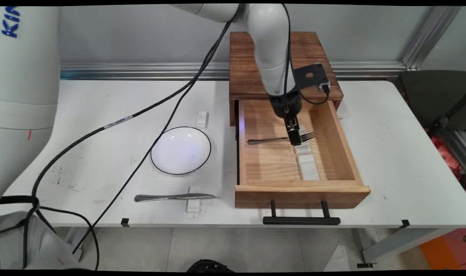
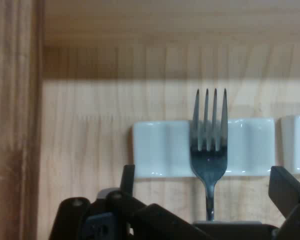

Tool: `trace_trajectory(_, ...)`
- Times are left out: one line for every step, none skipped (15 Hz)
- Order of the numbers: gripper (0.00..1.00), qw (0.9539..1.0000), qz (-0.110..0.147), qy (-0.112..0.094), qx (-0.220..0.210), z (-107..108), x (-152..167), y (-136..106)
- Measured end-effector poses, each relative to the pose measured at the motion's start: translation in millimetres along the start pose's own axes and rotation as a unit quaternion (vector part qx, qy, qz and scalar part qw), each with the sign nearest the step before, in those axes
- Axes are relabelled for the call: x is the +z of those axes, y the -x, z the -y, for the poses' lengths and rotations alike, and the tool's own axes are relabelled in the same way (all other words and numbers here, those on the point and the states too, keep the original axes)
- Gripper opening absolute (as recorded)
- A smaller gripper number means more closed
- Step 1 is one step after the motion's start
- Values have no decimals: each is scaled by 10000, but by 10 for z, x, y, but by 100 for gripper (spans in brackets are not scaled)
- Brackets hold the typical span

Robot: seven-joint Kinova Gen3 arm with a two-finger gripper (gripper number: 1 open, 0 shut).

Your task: Pick up the knife from the right of the white plate

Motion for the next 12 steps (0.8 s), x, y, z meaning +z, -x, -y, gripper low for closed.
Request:
trace_trajectory(100, 10000, -26, -4, -4, 0, -38, -9)
trace_trajectory(100, 10000, -44, -8, -7, 0, -66, -16)
trace_trajectory(100, 10000, -72, -13, -17, -2, -126, -26)
trace_trajectory(100, 10000, -92, -18, -25, -4, -175, -32)
trace_trajectory(100, 9999, -105, -21, -31, -7, -220, -35)
trace_trajectory(100, 9999, -118, -24, -35, -11, -264, -37)
trace_trajectory(100, 9999, -132, -24, -48, -23, -350, -33)
trace_trajectory(100, 9999, -138, -20, -58, -37, -428, -27)
trace_trajectory(100, 9999, -138, -13, -63, -58, -523, -16)
trace_trajectory(100, 9999, -131, -4, -68, -83, -624, 6)
trace_trajectory(100, 9999, -139, 11, -74, -110, -711, 23)
trace_trajectory(100, 9998, -172, 48, -85, -150, -827, 50)
